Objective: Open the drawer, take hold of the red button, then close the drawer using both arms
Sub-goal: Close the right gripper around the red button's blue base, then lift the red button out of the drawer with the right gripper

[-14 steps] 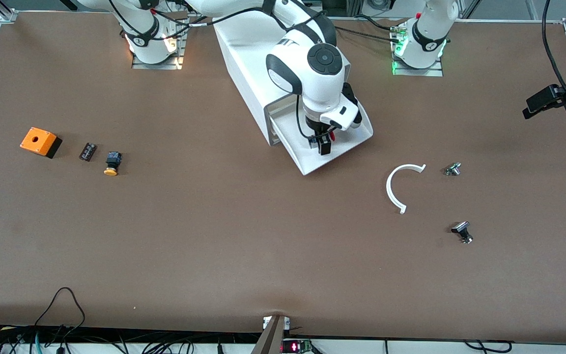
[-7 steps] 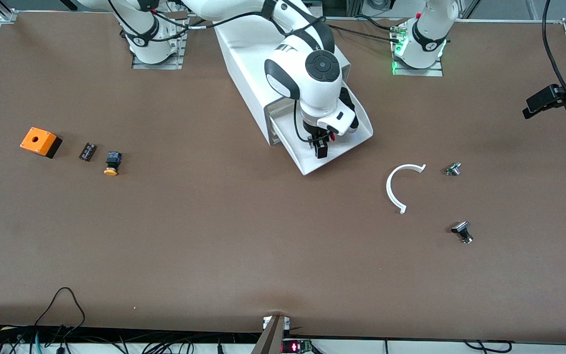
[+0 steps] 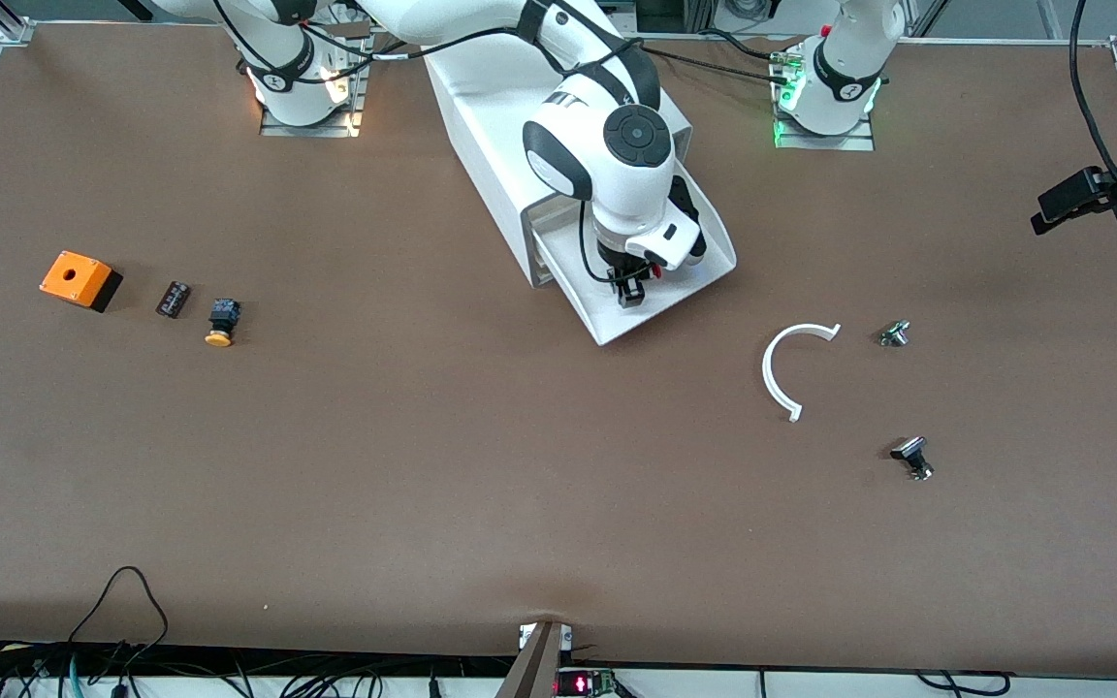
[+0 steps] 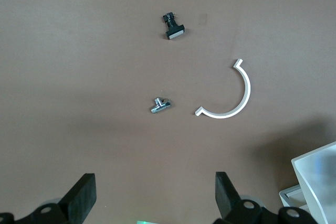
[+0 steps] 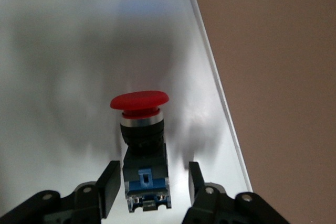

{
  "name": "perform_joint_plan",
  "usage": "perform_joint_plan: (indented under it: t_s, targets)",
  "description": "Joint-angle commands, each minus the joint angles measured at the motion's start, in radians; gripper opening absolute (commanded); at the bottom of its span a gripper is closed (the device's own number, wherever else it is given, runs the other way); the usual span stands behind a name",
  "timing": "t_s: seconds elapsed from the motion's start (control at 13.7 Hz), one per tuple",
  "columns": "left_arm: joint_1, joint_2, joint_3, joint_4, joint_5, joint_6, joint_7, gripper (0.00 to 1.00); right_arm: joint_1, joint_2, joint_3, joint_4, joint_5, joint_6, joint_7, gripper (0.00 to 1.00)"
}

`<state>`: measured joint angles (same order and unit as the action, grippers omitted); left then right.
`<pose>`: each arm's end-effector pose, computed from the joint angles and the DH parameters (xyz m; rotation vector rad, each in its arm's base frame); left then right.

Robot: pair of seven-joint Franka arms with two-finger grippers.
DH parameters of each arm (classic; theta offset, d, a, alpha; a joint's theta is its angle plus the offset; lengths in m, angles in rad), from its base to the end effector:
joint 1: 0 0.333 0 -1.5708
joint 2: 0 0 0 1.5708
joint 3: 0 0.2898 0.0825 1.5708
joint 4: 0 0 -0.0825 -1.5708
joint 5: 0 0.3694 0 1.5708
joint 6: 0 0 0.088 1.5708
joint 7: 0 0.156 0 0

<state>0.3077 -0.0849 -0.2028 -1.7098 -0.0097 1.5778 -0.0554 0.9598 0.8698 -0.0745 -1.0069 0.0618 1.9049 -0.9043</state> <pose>0.5095 0.0491 0.5303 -3.1242 -0.2532 0.0768 0.4528 0.5907 0.2718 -1.9546 -2.4566 -0.0472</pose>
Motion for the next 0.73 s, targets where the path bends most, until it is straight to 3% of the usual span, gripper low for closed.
perform_joint_plan:
  t_s: [0.0, 0.29, 0.66]
  targets:
    - [-0.001, 0.013, -0.018, 0.033, 0.017, -0.025, -0.006, 1.00, -0.001, 0.003, 0.002, 0.008, 0.009, -0.006, 0.002, 0.49]
    - [-0.001, 0.011, -0.020, 0.033, 0.017, -0.027, -0.006, 1.00, -0.001, 0.002, 0.002, 0.010, 0.009, -0.004, 0.004, 0.35]
    - [-0.001, 0.011, -0.020, 0.033, 0.017, -0.028, -0.006, 1.00, -0.001, -0.002, 0.002, 0.016, 0.010, -0.001, 0.019, 0.25]
